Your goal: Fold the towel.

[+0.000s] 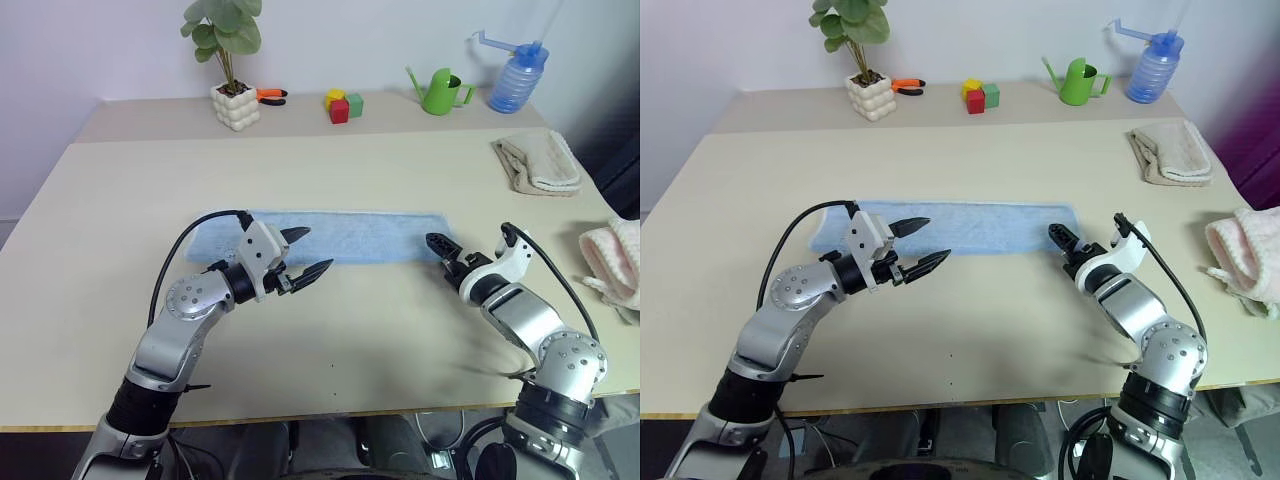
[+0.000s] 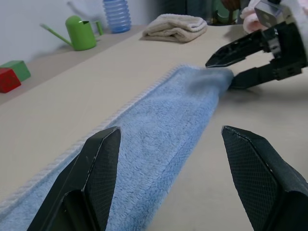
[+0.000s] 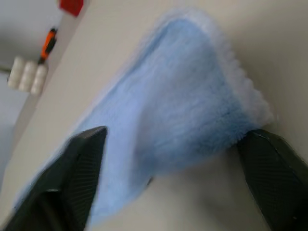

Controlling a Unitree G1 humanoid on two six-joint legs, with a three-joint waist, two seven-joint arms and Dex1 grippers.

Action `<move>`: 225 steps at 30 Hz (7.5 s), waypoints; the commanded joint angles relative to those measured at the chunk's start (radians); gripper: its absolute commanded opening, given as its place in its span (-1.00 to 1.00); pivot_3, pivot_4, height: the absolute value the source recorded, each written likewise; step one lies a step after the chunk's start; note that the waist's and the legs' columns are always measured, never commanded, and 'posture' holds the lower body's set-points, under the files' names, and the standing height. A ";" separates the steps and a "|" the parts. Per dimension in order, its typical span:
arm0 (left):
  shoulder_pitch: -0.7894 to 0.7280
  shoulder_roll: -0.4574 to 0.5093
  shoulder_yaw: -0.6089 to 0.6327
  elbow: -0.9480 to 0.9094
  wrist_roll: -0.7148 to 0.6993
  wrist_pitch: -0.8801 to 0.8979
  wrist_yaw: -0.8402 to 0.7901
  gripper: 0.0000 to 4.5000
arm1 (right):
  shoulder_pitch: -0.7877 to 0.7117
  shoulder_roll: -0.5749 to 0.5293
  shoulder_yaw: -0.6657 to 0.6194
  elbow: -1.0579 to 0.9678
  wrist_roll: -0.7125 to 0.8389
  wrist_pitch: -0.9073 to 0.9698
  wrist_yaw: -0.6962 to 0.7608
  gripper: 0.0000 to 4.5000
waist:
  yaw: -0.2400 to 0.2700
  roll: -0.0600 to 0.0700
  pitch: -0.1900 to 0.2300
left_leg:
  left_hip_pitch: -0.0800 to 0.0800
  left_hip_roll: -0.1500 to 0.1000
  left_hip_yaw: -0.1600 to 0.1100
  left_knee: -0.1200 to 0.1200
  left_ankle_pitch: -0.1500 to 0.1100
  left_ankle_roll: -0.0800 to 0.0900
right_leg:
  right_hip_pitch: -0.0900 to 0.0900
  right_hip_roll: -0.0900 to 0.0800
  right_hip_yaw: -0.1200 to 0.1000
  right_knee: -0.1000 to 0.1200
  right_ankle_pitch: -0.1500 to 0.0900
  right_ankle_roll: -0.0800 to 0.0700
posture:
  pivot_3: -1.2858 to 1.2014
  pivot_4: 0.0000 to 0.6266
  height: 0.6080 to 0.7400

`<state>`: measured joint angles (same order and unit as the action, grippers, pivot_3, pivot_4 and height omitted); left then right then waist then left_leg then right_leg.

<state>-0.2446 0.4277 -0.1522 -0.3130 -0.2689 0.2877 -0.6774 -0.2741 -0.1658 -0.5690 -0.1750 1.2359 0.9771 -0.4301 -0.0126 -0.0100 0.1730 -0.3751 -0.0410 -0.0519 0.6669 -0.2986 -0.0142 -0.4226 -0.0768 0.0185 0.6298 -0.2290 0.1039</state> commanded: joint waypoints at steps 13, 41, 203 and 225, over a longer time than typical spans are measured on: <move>0.023 -0.005 0.002 -0.044 0.028 -0.012 0.019 0.52 | 0.055 -0.242 -0.001 -0.023 -0.109 -0.092 0.106 -0.97 | 0.002 0.001 0.001 | -0.001 0.000 0.000 0.000 0.000 0.001 | 0.000 0.000 0.000 -0.001 0.000 0.000 | 0.03 -0.52 0.84; 0.060 -0.054 -0.040 -0.073 0.069 0.001 0.067 0.52 | -0.070 -0.507 0.833 -0.126 -0.980 -0.394 0.881 -0.97 | 0.003 0.001 0.002 | -0.001 0.001 0.000 0.000 -0.001 0.001 | -0.001 0.000 0.000 -0.003 0.000 0.000 | 0.03 -0.52 0.84; 0.167 -0.028 0.232 -0.039 0.082 0.036 0.378 -0.37 | -0.208 0.062 0.655 0.036 -1.019 -0.232 0.873 0.84 | -0.001 -0.001 0.002 | -0.002 -0.001 -0.005 -0.004 0.002 -0.005 | -0.004 -0.001 -0.003 -0.001 0.000 -0.001 | 0.03 -0.52 0.84; 0.312 -0.041 0.261 -0.138 0.024 -0.037 0.279 -0.37 | -0.387 0.283 0.496 0.328 -0.773 0.002 0.802 -0.35 | -0.006 0.000 0.003 | -0.004 0.000 -0.005 -0.004 0.002 -0.004 | -0.006 -0.002 -0.003 -0.001 0.000 -0.001 | 0.03 -0.52 0.84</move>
<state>0.0691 0.3892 0.0936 -0.4160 -0.2370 0.2692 -0.3998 -0.6336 0.1033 -0.0545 0.1744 0.4265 0.9869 0.3721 -0.0190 -0.0099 0.1756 -0.3794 -0.0416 -0.0569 0.6628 -0.2967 -0.0185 -0.4287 -0.0784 0.0155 0.6285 -0.2293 0.1025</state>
